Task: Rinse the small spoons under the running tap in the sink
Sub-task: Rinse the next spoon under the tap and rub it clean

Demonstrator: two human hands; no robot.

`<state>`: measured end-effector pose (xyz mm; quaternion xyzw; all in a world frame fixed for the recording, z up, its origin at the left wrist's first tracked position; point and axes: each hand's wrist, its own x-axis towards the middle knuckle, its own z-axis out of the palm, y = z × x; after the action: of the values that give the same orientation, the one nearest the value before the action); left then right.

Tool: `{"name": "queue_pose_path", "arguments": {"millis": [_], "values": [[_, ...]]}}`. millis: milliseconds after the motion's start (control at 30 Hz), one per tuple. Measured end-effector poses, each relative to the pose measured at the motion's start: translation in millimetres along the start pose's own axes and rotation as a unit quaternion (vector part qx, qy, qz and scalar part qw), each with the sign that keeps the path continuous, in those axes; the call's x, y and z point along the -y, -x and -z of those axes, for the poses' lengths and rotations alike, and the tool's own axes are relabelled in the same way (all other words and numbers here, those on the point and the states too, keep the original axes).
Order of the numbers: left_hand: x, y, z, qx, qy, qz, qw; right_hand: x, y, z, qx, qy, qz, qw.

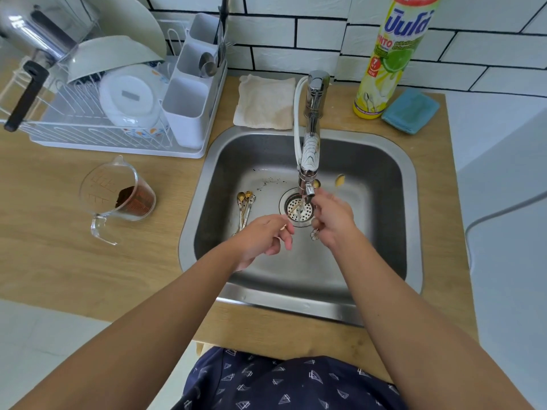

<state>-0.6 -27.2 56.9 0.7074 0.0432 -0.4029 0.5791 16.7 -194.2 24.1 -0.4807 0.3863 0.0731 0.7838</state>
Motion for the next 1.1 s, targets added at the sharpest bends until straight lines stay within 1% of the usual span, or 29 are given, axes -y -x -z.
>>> {"name": "queue_pose_path", "arguments": {"millis": [100,133,167,200,233,333,367,467,533,600,667,700,767,800,900,933,1000,1100], "values": [[2,3,7,0.009,0.052,0.033,0.998,-11,11,1,0.106,0.118,-0.020,0.987],[2,4,9,0.009,0.066,0.043,0.997,-15,14,2,0.137,0.138,-0.034,0.980],[3,5,11,0.009,0.075,0.049,0.996,-15,14,2,0.151,0.145,-0.045,0.977],[3,5,12,0.009,0.084,0.050,0.995,-12,12,3,0.148,0.140,-0.047,0.978],[3,6,12,0.009,0.094,0.049,0.994,-7,9,2,0.127,0.126,-0.042,0.983],[-1,5,7,0.012,0.122,0.039,0.992,2,-5,0,0.048,0.038,-0.027,0.998],[-2,4,5,0.010,0.125,0.037,0.991,1,-5,-1,0.046,0.031,-0.028,0.998],[-5,-1,2,-0.009,0.134,0.034,0.990,-13,9,-4,0.118,0.092,-0.046,0.988],[-5,-3,3,-0.014,0.139,0.032,0.990,-18,13,-3,0.138,0.115,-0.054,0.982],[-4,-3,2,-0.006,0.144,0.034,0.989,-12,8,-3,0.110,0.091,-0.032,0.989],[-3,-1,2,0.008,0.157,0.037,0.987,-4,-2,-1,0.056,0.014,-0.026,0.998],[-2,0,4,0.015,0.165,0.040,0.985,-3,-7,0,0.041,-0.010,-0.033,0.999],[0,1,6,0.011,0.176,0.046,0.983,-3,-9,1,0.029,-0.003,-0.034,0.999],[1,1,7,-0.007,0.160,0.047,0.986,-4,-7,2,0.023,0.013,-0.030,0.999],[7,1,7,-0.086,0.016,0.002,0.996,-2,-6,1,-0.012,0.047,-0.019,0.999],[9,0,7,-0.094,-0.019,-0.023,0.995,-1,-6,2,-0.023,0.046,-0.012,0.999],[8,-1,5,-0.085,-0.062,-0.058,0.993,-1,-6,0,-0.034,0.037,-0.007,0.999],[5,-3,2,-0.103,-0.159,-0.086,0.978,-4,-4,-6,-0.030,0.039,-0.014,0.999]]}}
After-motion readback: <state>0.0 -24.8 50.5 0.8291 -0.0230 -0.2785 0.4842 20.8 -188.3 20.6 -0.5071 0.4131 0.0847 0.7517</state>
